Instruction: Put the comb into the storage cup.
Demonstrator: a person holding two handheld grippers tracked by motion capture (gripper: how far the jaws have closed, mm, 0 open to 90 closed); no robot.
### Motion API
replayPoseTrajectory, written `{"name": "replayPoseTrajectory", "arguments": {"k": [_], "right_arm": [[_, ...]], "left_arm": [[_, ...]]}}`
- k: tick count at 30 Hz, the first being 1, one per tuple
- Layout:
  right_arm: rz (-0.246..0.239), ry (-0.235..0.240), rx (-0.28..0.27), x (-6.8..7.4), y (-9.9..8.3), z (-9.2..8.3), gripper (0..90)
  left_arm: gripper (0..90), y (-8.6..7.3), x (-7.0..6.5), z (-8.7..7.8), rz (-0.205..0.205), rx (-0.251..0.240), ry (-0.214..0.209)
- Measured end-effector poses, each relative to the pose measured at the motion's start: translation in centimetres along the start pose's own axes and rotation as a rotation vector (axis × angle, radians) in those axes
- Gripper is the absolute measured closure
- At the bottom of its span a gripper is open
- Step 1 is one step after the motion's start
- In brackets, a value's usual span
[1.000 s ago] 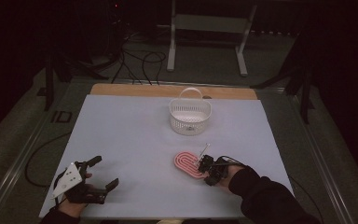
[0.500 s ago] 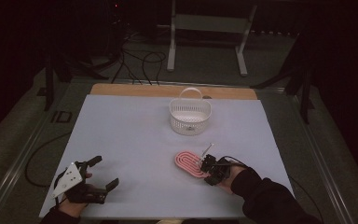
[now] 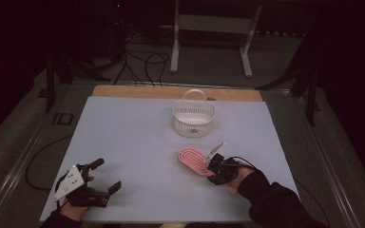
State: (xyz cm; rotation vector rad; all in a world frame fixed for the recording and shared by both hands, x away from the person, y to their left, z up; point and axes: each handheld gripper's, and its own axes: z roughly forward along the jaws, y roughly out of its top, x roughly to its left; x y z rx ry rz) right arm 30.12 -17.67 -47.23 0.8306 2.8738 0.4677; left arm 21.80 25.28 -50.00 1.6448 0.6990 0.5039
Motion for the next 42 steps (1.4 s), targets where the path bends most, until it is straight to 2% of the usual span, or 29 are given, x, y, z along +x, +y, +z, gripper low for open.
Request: {"name": "replayPoseTrajectory", "arguments": {"k": [5, 7, 9, 15, 17, 26, 27, 31, 35, 42], "right_arm": [[-0.008, 0.007, -0.047, 0.0, 0.0, -0.3, 70.7], [0.01, 0.002, -0.068, 0.1, -0.1, -0.4, 70.7], [0.006, -0.001, -0.094, 0.0, -0.2, -0.5, 70.7], [0.018, 0.039, -0.181, -0.1, -0.7, -0.6, 70.7], [0.017, 0.029, -0.198, 0.0, -0.9, -0.6, 70.7], [0.039, 0.052, -0.318, 0.0, -1.8, -1.0, 70.8], [0.029, 0.051, -0.332, 0.0, -1.9, -1.0, 70.8], [0.06, 0.059, -0.387, 0.0, -2.3, -1.3, 70.8], [0.07, 0.068, -0.44, 0.1, -2.5, -1.7, 70.8], [0.104, 0.059, -0.521, -0.1, -2.9, -2.4, 70.8]], "left_arm": [[0.0, 0.0, 0.0, 0.0, 0.002, 0.0, 0.001], [0.0, 0.0, 0.0, 0.0, 0.001, 0.0, 0.001], [0.0, 0.0, 0.0, 0.0, 0.001, 0.001, 0.001], [0.0, 0.0, 0.0, 0.0, 0.003, 0.002, 0.002], [0.0, 0.0, 0.0, 0.0, 0.002, 0.001, 0.002], [0.0, 0.0, 0.0, 0.0, 0.003, 0.003, 0.003], [0.0, 0.0, 0.0, 0.0, 0.003, 0.003, 0.003], [0.0, 0.0, 0.0, 0.0, 0.003, 0.004, 0.002], [0.0, 0.0, 0.0, 0.0, 0.002, 0.004, 0.002], [0.0, 0.0, -0.1, 0.0, 0.004, 0.004, 0.001]]}}
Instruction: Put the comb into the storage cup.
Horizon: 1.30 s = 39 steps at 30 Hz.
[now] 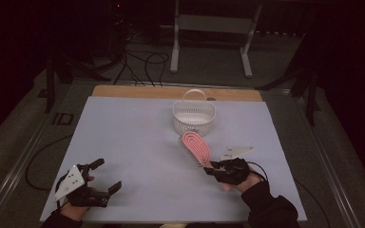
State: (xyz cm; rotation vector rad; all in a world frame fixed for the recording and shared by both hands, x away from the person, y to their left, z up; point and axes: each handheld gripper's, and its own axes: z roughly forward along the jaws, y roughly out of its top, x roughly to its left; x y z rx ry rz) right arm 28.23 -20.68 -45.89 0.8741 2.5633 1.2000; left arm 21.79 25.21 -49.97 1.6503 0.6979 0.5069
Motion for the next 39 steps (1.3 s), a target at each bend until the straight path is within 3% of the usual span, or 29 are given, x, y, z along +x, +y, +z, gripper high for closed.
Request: {"name": "replayPoseTrajectory", "arguments": {"k": [8, 12, 13, 17, 22, 27, 32, 36, 39], "right_arm": [[-0.009, -0.004, -0.113, -0.1, -0.4, -0.7, 70.8], [-0.002, 0.027, -0.146, -0.1, -0.6, -0.6, 70.8], [0.019, 0.055, -0.162, -0.2, -0.7, -0.5, 70.8], [0.024, 0.039, -0.183, -0.3, -0.9, -0.3, 70.8], [0.043, 0.08, -0.209, -0.7, -0.9, -0.2, 70.8], [0.022, 0.111, -0.292, -0.7, -1.1, -0.3, 70.7], [0.0, 0.068, -0.365, -0.4, -1.2, -1.0, 70.8], [0.005, 0.055, -0.377, -0.6, -1.5, -1.0, 70.8], [-0.01, 0.017, -0.379, -0.3, -1.8, -1.0, 70.8]], "left_arm": [[0.0, 0.0, 0.0, 0.0, 0.003, 0.001, 0.0], [0.0, 0.0, -0.1, 0.0, 0.004, 0.001, -0.001], [0.0, 0.0, -0.1, 0.0, 0.003, 0.001, 0.0], [0.0, 0.0, 0.0, 0.0, 0.0, -0.001, -0.001], [0.0, 0.0, 0.0, 0.1, -0.002, -0.002, -0.002], [0.0, 0.0, 0.0, 0.1, -0.007, -0.001, -0.003], [0.0, 0.1, -0.1, 0.3, -0.011, -0.002, -0.009], [0.0, 0.2, -0.2, 0.4, -0.017, -0.004, -0.019], [0.0, 0.5, -0.4, 0.6, -0.023, -0.005, -0.025]]}}
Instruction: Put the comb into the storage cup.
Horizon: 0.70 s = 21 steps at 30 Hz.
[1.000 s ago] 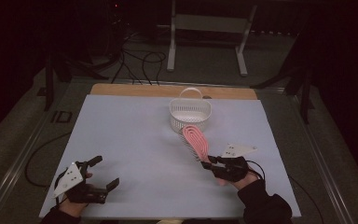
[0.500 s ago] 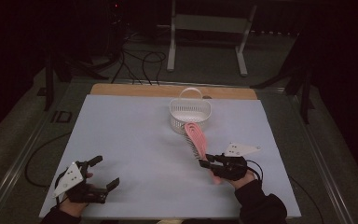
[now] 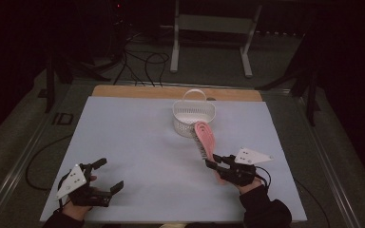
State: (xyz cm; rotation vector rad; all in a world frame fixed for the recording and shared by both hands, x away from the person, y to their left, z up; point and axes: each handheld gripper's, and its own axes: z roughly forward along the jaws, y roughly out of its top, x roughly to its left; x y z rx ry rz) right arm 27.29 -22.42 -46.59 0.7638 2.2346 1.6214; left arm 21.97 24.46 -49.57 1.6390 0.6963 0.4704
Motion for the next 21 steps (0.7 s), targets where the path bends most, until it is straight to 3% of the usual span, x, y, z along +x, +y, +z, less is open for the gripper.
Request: {"name": "replayPoseTrajectory", "arguments": {"k": [5, 15, 21], "right_arm": [[-0.009, -0.05, 0.026, 0.2, -0.6, 0.2, 70.8], [-0.013, -0.07, 0.014, 0.2, -0.6, 0.2, 70.8], [-0.023, -0.082, 0.022, 0.2, -0.6, 0.3, 70.8]], "left_arm": [[0.0, 0.8, -0.4, 0.6, -0.013, 0.016, -0.003], [0.0, 4.0, -1.4, 2.2, 0.008, 0.052, -0.024], [0.0, 5.9, -1.6, 3.4, -0.008, 0.069, -0.038]]}}
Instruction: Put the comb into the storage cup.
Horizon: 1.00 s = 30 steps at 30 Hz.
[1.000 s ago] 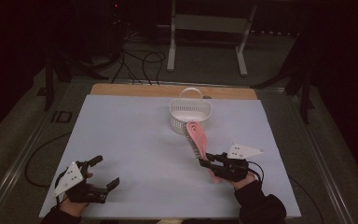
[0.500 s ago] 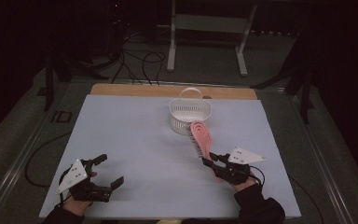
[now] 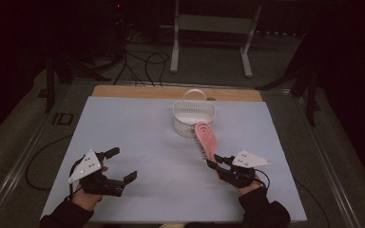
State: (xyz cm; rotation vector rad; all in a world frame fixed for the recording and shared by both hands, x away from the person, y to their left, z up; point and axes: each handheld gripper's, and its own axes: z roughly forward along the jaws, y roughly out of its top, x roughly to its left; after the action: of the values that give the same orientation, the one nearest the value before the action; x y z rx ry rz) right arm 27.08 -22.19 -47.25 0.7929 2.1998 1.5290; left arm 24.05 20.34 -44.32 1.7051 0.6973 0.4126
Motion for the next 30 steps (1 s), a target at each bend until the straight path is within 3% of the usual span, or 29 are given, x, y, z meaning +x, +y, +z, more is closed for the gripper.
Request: {"name": "replayPoseTrajectory", "arguments": {"k": [10, 26, 30], "right_arm": [[-0.001, -0.015, 0.0, 0.0, 0.2, 0.0, 70.8], [0.004, -0.019, 0.011, 0.1, 0.4, 0.1, 70.8], [0.004, -0.021, 0.013, 0.1, 0.5, 0.1, 70.8]], "left_arm": [[0.0, 3.7, -0.1, 1.4, -0.043, 0.012, -0.022], [0.0, 9.0, -1.6, 4.3, -0.034, 0.036, -0.1], [0.0, 10.0, -2.2, 5.3, -0.027, 0.061, -0.124]]}}
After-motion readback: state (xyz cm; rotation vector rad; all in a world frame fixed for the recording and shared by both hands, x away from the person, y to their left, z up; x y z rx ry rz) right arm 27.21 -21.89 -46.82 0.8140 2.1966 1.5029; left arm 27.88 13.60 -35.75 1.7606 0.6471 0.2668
